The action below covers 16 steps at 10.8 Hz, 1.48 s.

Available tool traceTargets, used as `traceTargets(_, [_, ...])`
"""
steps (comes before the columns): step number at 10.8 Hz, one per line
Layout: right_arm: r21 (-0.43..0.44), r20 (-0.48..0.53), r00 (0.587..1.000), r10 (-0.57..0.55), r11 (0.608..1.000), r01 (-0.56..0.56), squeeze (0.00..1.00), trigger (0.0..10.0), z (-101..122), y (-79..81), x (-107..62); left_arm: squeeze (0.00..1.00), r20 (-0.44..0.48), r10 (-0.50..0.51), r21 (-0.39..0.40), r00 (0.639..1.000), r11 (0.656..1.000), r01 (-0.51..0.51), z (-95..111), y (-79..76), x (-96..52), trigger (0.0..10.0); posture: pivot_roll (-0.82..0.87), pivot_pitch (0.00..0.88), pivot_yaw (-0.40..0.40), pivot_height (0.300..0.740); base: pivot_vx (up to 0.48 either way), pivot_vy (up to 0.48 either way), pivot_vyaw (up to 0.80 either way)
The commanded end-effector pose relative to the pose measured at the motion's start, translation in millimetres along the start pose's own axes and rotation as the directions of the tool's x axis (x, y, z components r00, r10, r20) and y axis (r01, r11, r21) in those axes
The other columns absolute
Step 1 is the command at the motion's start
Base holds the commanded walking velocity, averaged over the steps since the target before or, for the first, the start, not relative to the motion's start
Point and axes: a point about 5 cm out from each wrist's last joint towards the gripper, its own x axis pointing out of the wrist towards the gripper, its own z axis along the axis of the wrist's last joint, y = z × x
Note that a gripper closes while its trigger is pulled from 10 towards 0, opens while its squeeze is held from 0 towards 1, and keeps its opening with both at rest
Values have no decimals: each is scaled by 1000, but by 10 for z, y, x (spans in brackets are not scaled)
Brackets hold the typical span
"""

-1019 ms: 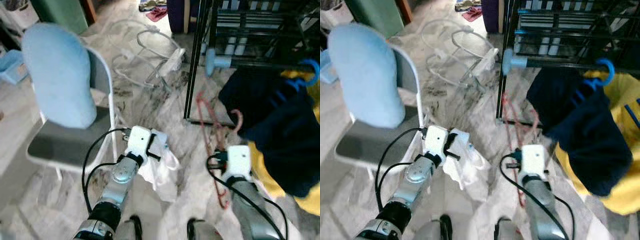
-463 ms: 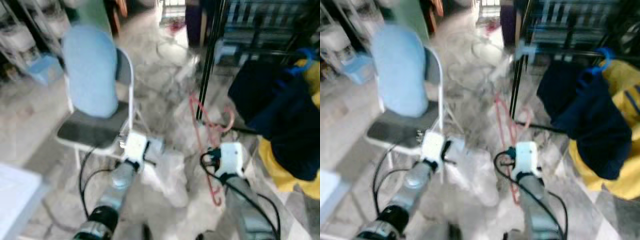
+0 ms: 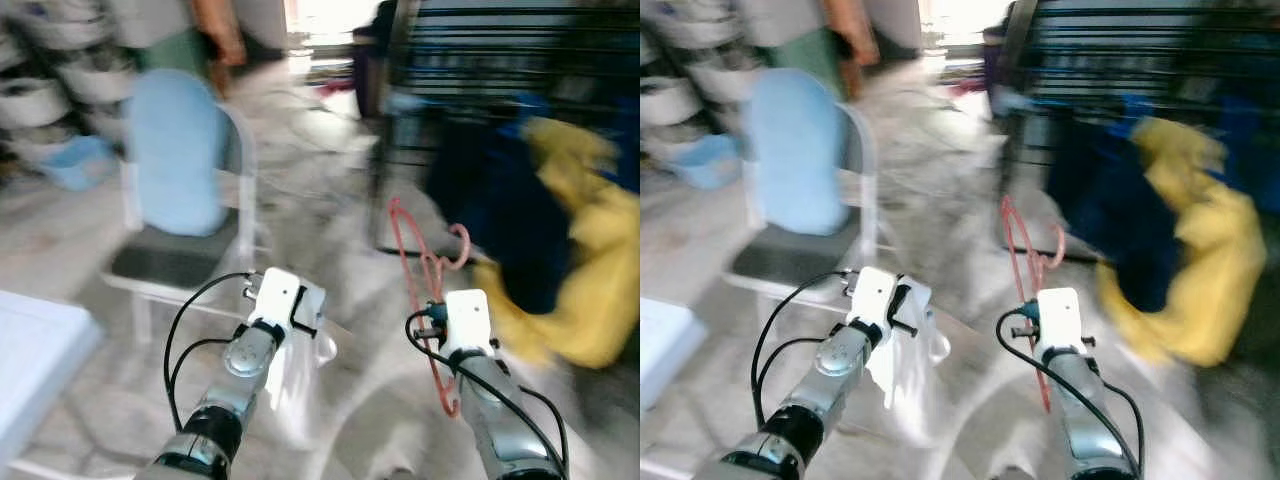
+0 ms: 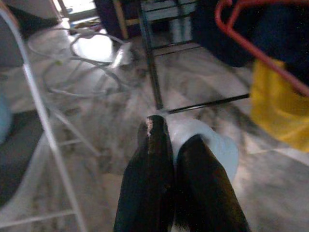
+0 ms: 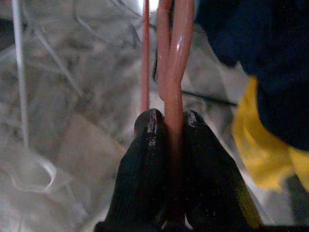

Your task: Hang hanger

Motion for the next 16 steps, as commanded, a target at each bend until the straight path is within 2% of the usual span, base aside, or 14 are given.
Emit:
traceTargets(1, [14, 33, 998, 44, 999, -45, 0, 10000, 57, 123, 15, 0, 15, 24, 22, 1000, 999, -25, 14, 87, -10, 10000, -211, 0, 79, 740, -311, 0, 0])
traceTargets(3, [2, 38, 999, 17, 1000, -17, 0, 10000, 43, 134, 16, 0, 16, 16, 21, 1000, 1000, -17, 3, 60, -12, 10000, -213, 0, 82, 740, -311, 0, 0])
traceTargets(5, [-33, 32, 998, 47, 998, -46, 0, 10000, 3, 165, 14, 0, 16, 8, 22, 1000, 1000, -8, -11, 45, -15, 10000, -212, 0, 80, 740, -291, 0, 0])
traceTargets(8, [-31, 41, 998, 48, 998, -47, 0, 10000, 29, 165, 23, 0, 25, 21, 20, 999, 1000, -21, 5, 77, -14, 10000, -210, 0, 87, 740, -271, 0, 0])
traceTargets(10, [-33, 19, 998, 63, 998, -62, 0, 10000, -57, 197, -10, 0, 29, 23, 36, 999, 999, -24, -48, 91, -65, 10000, -210, 16, 94, 740, 0, 0, 0])
traceTargets(11, [-39, 9, 997, 76, 996, -76, 0, 10000, -71, 215, -9, 0, 20, 69, 44, 997, 997, -70, -52, 154, -63, 10000, -204, 28, 80, 740, 0, 0, 0])
traceTargets(13, [-69, 3, 994, 105, 992, -105, 0, 10000, -83, 239, -11, 0, -13, 110, -2, 994, 994, -110, -128, 235, -109, 10000, -196, 50, 70, 740, 0, 0, 0])
traceTargets(16, [-72, 18, 992, 125, 990, -123, 0, 10000, -48, 281, -6, 0, -30, 100, -9, 995, 995, -100, -183, 261, -152, 10000, -190, 83, 77, 740, 0, 123, 0])
